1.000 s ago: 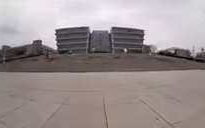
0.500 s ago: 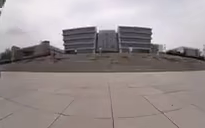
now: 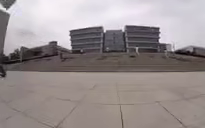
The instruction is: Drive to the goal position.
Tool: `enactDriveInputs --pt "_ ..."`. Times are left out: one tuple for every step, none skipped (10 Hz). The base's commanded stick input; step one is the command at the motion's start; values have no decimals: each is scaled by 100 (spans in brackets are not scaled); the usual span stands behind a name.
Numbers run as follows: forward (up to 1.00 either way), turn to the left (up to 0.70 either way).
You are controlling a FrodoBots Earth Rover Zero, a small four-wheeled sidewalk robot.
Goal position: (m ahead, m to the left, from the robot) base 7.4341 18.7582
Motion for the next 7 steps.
enactDriveInputs --pt "70 15" --pt "70 15" --pt "70 15" --pt "70 15" --pt "70 13" --pt "70 4" --pt "70 2"
